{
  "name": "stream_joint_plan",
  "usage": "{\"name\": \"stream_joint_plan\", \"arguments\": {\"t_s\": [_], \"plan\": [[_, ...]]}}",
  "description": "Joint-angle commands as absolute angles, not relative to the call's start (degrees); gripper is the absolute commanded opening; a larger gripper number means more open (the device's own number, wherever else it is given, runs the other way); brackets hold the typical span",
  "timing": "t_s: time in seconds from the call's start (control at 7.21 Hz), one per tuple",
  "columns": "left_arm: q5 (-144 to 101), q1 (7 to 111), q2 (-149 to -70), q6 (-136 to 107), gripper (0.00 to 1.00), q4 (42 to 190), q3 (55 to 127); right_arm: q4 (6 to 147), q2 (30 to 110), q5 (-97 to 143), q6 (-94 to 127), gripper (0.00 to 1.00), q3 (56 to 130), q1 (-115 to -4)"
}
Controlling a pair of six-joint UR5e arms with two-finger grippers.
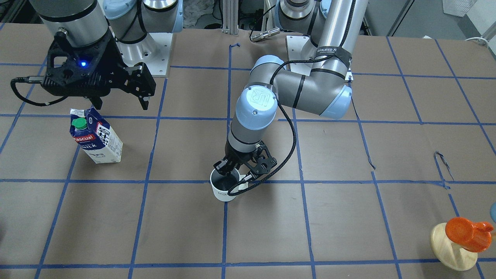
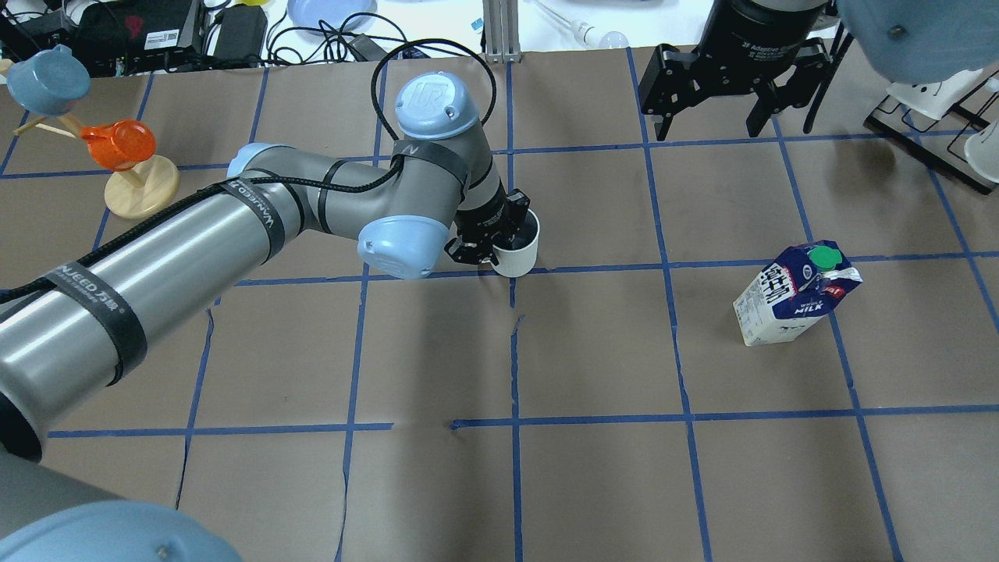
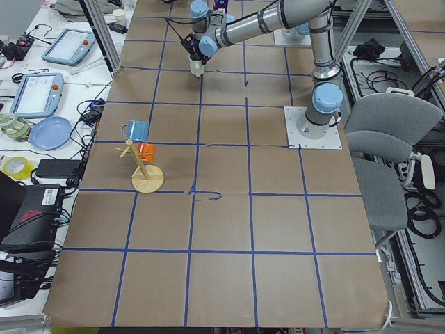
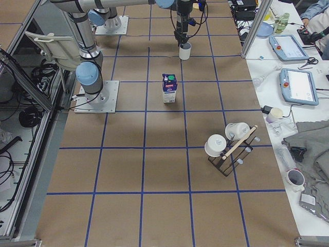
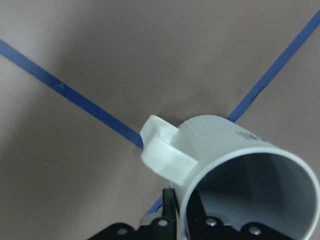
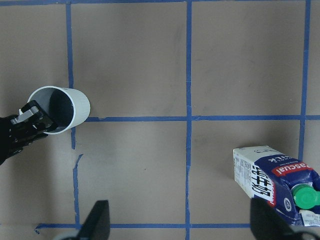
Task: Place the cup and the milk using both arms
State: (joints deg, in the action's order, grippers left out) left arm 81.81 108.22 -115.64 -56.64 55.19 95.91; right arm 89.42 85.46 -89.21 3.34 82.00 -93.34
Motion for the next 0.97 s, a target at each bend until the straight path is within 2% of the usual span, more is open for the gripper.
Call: {"name": "stream_joint_plan", "arguments": {"t_s": [0.0, 0.42, 0.83], "plan": [[82.1, 107.2, -113.4, -52.4, 1.0, 57.1, 94.1, 89.4, 84.7, -89.6, 2.9, 1.0, 82.2, -93.3], [82.6, 101.1, -108.3, -38.5, 1.0, 76.1, 84.7, 90.0, 85.1, -94.0, -2.3, 1.0, 88.4, -88.0], [82.7, 95.2, -103.9, -14.9, 1.0, 79.4, 83.3, 94.2, 85.3, -93.1, -16.8, 0.98, 97.2, -77.9]]}}
